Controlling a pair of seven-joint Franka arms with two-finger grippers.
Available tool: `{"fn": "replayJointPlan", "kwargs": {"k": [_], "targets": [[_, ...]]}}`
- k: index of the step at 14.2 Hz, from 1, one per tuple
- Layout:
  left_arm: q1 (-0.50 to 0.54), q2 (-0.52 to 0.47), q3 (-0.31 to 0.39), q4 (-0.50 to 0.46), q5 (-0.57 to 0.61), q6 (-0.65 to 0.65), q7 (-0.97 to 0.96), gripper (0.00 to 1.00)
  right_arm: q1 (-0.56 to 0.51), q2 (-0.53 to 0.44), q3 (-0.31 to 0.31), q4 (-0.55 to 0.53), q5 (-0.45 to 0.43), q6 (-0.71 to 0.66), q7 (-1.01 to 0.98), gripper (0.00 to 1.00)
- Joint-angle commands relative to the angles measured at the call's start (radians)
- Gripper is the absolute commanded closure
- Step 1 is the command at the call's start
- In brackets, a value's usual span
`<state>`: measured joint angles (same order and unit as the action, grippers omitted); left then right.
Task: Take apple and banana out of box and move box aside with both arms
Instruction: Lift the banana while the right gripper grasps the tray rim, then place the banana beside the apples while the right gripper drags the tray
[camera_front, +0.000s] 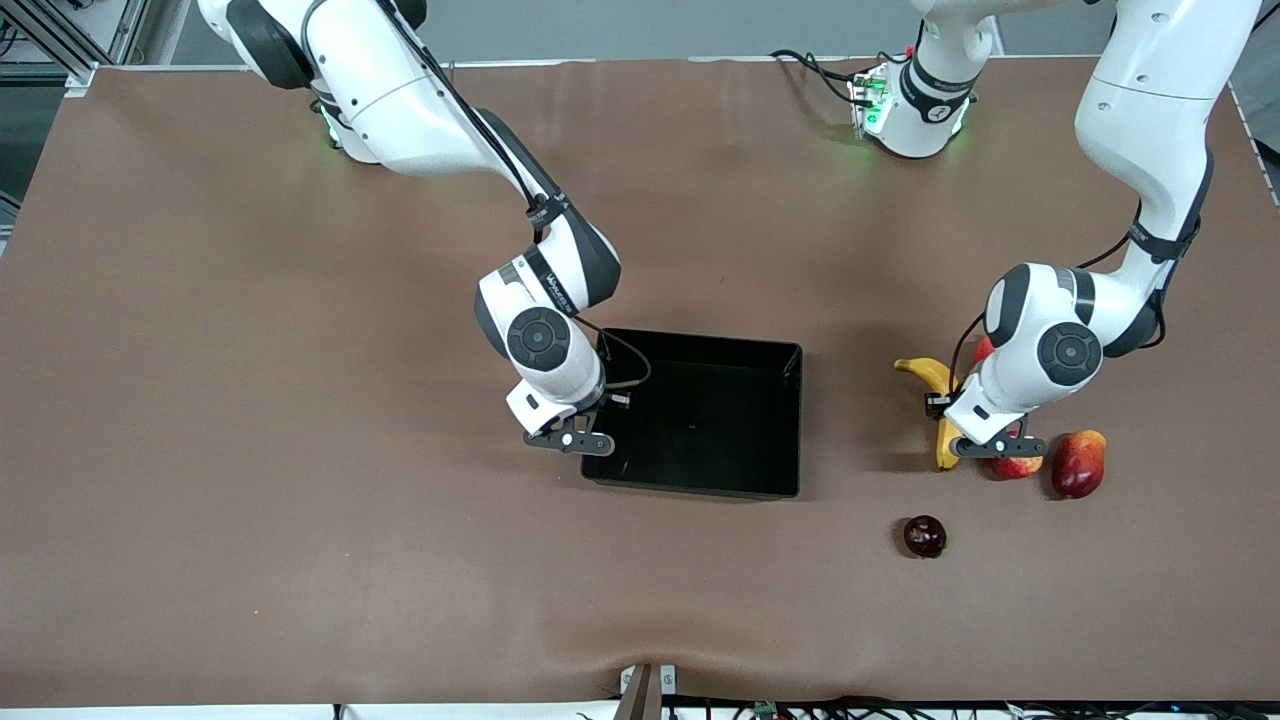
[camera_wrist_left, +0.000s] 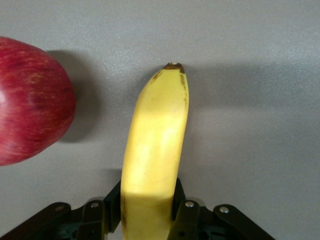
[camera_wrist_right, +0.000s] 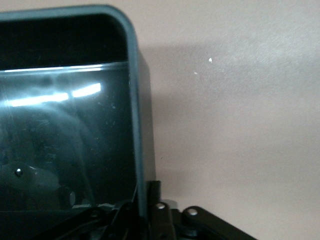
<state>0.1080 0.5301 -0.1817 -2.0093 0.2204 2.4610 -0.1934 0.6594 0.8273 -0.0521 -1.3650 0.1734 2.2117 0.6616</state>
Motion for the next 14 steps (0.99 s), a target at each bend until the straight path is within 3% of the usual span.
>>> {"fn": "replayJointPlan", "kwargs": {"k": [1,4,6,10,14], "targets": [[0.004,-0.015,-0.01,-0.014,0.022,0.01,0.0,0.0,-0.007,-0.008,-0.002,0.027,-0.014,-0.017,0.007,1.0],[-0.001,-0.091,-0.036,-0.009,0.019,-0.01,-0.02,0.0,-0.027,-0.052,-0.002,0.018,-0.012,-0.029,-0.002,1.0],[0.001,-0.166,-0.058,0.036,0.013,-0.121,-0.018,0.0,-0.063,-0.101,-0.002,0.018,-0.011,-0.09,-0.017,1.0],[-0.001,-0.199,-0.076,0.336,0.013,-0.538,-0.001,0.0,-0.142,-0.226,0.0,0.001,-0.002,-0.202,-0.092,1.0],[0.006,-0.231,-0.078,0.559,0.007,-0.779,0.0,0.0,-0.268,-0.338,0.003,-0.075,0.006,-0.262,-0.247,1.0]]}}
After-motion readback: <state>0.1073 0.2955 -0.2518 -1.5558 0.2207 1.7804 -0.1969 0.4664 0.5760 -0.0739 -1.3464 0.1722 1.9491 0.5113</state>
